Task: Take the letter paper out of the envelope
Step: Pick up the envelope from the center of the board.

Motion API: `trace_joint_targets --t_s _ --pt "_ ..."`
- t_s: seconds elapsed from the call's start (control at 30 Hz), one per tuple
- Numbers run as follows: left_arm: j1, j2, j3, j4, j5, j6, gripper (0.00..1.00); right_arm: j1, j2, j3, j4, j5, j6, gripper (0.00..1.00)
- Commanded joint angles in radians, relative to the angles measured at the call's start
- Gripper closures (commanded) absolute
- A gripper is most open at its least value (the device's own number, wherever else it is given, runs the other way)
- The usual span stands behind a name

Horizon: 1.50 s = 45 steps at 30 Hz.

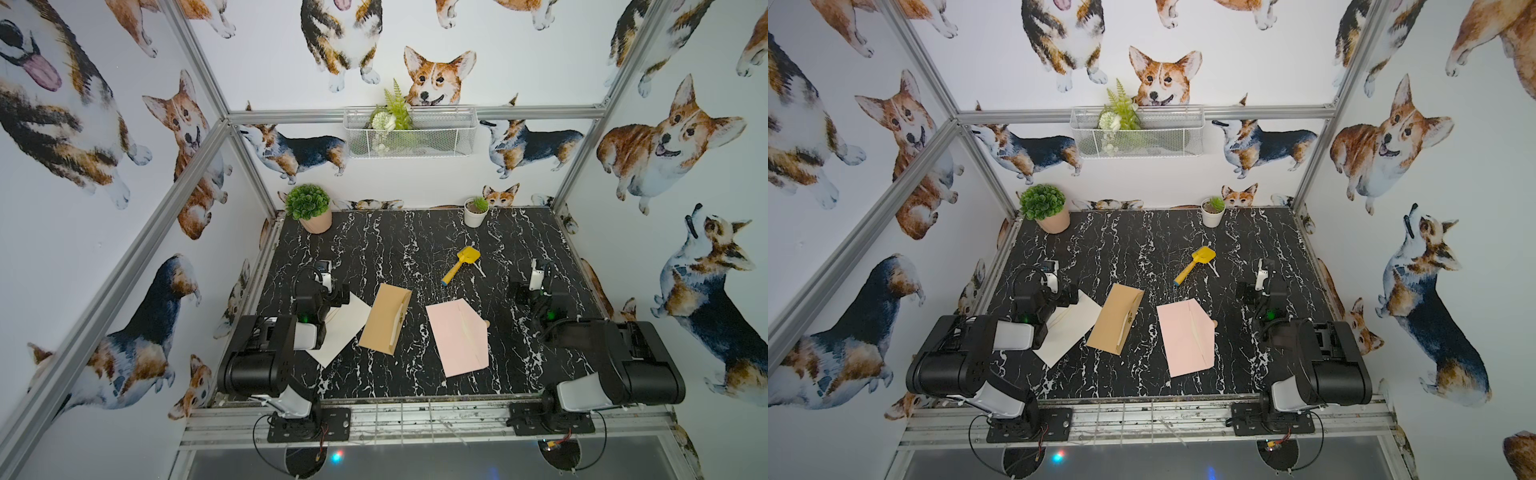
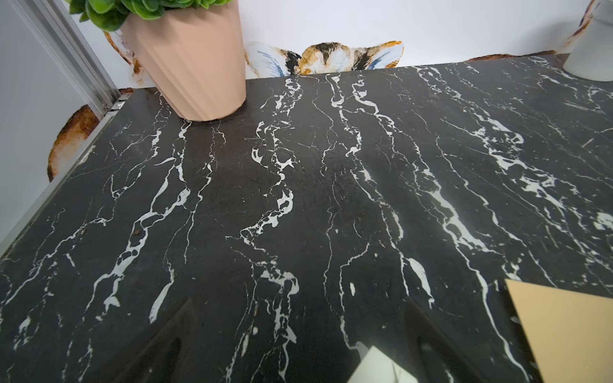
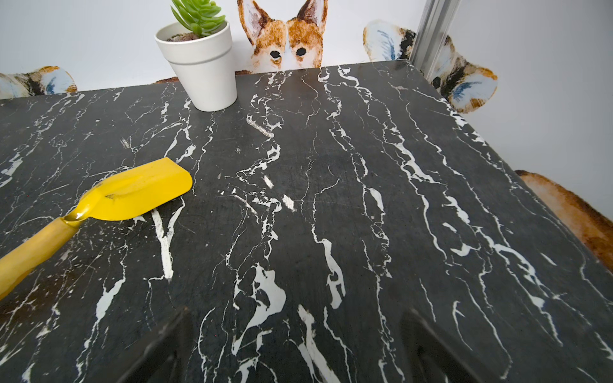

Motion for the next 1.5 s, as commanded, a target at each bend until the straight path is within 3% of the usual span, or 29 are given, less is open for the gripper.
trace_joint_targets --t_s 0.0,0.23,0.37,0.43,0.53,0.67,0.77,0.9,1.13,1.33,1.47 --pt "-0.001 -0.008 -0.023 0.09 0.044 0.027 0.0 0.006 -0.007 -0.011 0.059 0.019 -0.004 0.0" --pt "-0.019 -0.035 -0.078 0.172 0.035 0.046 0.0 0.031 -0.025 -0.053 0.119 0.05 -0.025 0.0" --pt "-0.07 -0.195 -0.112 0.082 -0.044 0.07 0.07 0.046 -0.069 -0.088 0.156 0.085 -0.028 0.0" --pt "-0.128 -0.287 -0.082 -0.061 -0.124 0.093 0.04 0.054 -0.138 -0.104 0.117 0.088 -0.032 0.0" --pt "-0.202 -0.305 -0.078 -0.059 -0.205 0.155 0.0 0.07 -0.229 -0.096 0.015 0.089 -0.037 0.01" --pt "-0.346 -0.38 -0.083 -0.043 -0.32 0.214 0.0 0.082 -0.232 -0.099 0.019 0.092 -0.05 0.01" --pt "-0.476 -0.449 0.0 -0.227 -0.399 0.226 0.0 0.087 -0.221 -0.079 -0.005 0.092 -0.055 0.01" --pt "-0.572 -0.464 0.028 -0.286 -0.385 0.085 0.0 0.088 -0.19 -0.048 -0.034 0.094 -0.059 0.01" --pt "-0.647 -0.323 -0.075 -0.048 -0.354 0.082 0.0 0.091 -0.105 -0.071 0.094 0.077 -0.088 0.0" --pt "-0.65 -0.272 0.062 -0.268 -0.288 0.072 0.0 0.09 -0.091 -0.028 0.027 0.087 -0.087 0.0" --pt "-0.65 -0.247 0.072 -0.263 -0.259 0.055 0.0 0.09 -0.091 -0.028 0.023 0.086 -0.085 0.02"
